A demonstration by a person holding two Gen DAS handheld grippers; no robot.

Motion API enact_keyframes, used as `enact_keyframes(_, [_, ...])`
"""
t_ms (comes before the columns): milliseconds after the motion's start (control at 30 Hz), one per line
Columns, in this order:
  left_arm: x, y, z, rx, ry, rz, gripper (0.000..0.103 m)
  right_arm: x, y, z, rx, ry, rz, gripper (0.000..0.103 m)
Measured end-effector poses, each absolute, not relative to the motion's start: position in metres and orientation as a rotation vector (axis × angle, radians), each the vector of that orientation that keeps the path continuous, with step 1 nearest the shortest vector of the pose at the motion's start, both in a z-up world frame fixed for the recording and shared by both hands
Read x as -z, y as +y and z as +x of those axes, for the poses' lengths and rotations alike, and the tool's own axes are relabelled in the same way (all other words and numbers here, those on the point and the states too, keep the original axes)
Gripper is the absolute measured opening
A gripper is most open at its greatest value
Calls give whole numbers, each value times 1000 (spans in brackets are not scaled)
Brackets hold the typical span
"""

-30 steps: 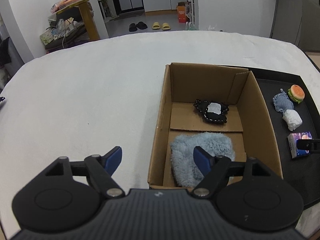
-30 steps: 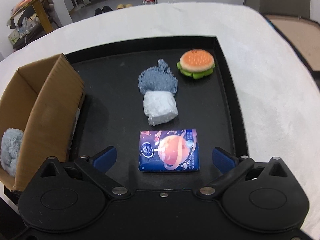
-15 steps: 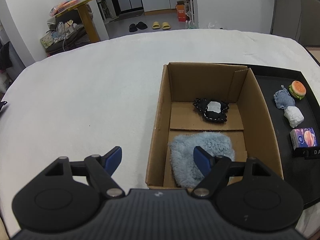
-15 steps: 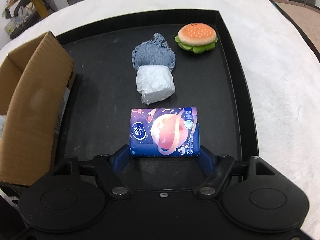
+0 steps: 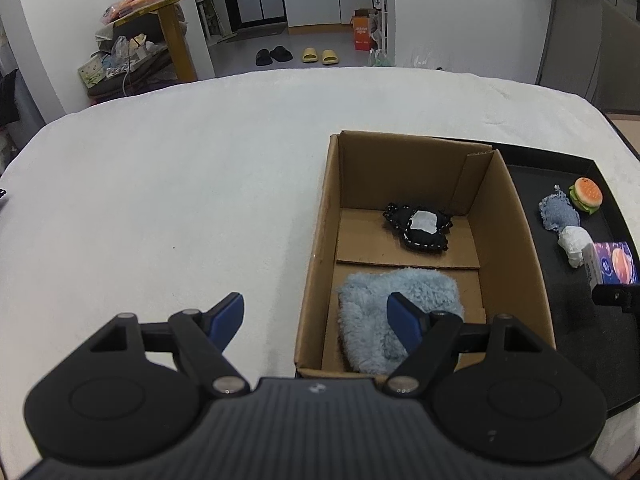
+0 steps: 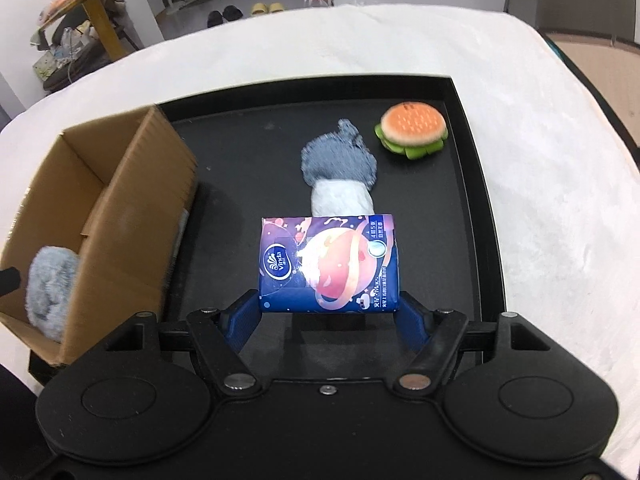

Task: Organize soft objects
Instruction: 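Move the right gripper to the purple tissue pack and grasp it, then carry the purple tissue pack over the box and open the right gripper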

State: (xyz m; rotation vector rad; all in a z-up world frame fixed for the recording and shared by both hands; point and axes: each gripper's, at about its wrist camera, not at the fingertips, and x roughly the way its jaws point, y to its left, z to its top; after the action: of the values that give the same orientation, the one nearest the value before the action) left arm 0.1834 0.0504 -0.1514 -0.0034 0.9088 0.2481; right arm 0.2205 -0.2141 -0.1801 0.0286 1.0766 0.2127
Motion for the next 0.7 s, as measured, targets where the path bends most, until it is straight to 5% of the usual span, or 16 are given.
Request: enact_keyframes(700, [150,76,172,-221,858,-156,74,110,-137,216,-349,948,-35,70])
